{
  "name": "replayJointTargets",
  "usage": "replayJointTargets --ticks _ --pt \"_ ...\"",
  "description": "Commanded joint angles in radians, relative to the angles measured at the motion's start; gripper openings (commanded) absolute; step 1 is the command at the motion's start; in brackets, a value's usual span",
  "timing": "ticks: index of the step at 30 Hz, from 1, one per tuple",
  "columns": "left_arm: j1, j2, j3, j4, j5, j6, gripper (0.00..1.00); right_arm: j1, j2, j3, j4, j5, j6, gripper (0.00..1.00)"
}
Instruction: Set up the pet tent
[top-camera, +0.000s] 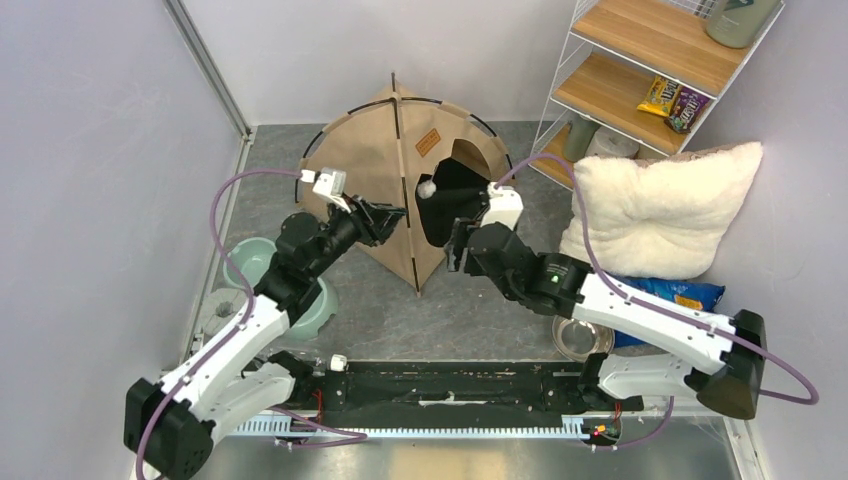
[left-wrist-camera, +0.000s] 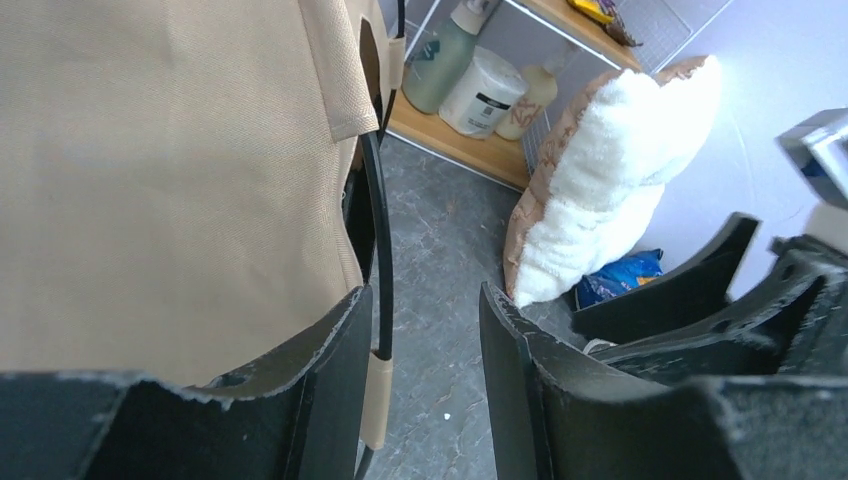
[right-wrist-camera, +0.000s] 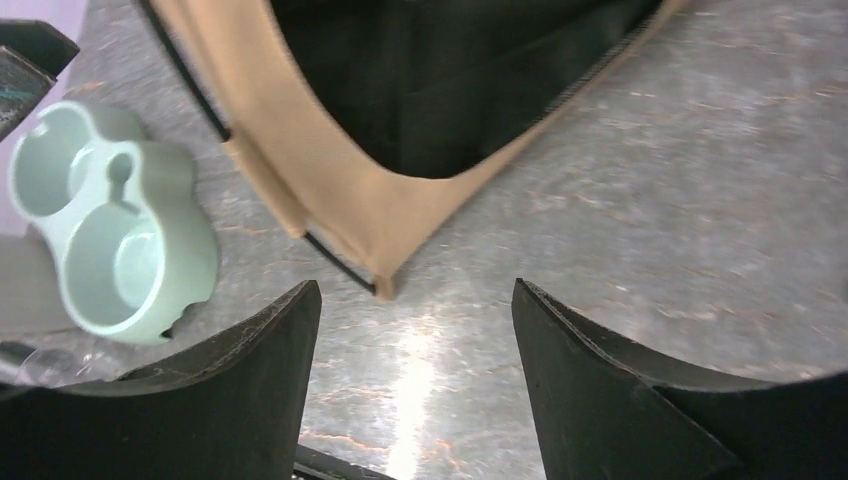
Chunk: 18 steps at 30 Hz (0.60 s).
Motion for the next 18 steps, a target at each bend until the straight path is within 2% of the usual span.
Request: replayJointTargets --ticks 1,7,9,10,13,16,18 --pt "-0.01 0.093 0.053 0.158 0.053 0.015 0.5 -0.008 -0.074 0.043 -0.205 0.172 0.091 0.76" --pt "-0.015 0.189 0.102 0.131 0.019 0.087 0.5 -0.01 -0.148 0.067 -0.279 0.233 0.115 0.75" --pt "-0.016 0.207 0.119 0.092 -0.012 0.118 0.47 -0.009 -0.159 0.075 -0.294 0.244 0.117 0.75" --pt "-0.017 0.213 0.127 0.066 -0.024 0.137 0.43 -0.01 -0.162 0.082 -0.299 0.246 0.117 0.75" --pt "-0.017 0.2 0.165 -0.05 -0.096 0.202 0.2 -0.011 -0.163 0.105 -0.329 0.26 0.112 0.76" --pt "-0.016 0.164 0.199 -0.153 -0.155 0.29 0.03 -0.018 -0.159 0.12 -0.355 0.268 0.1 0.76" --pt "-0.016 0.137 0.221 -0.216 -0.176 0.36 0.02 -0.03 -0.159 0.133 -0.383 0.269 0.098 0.78"
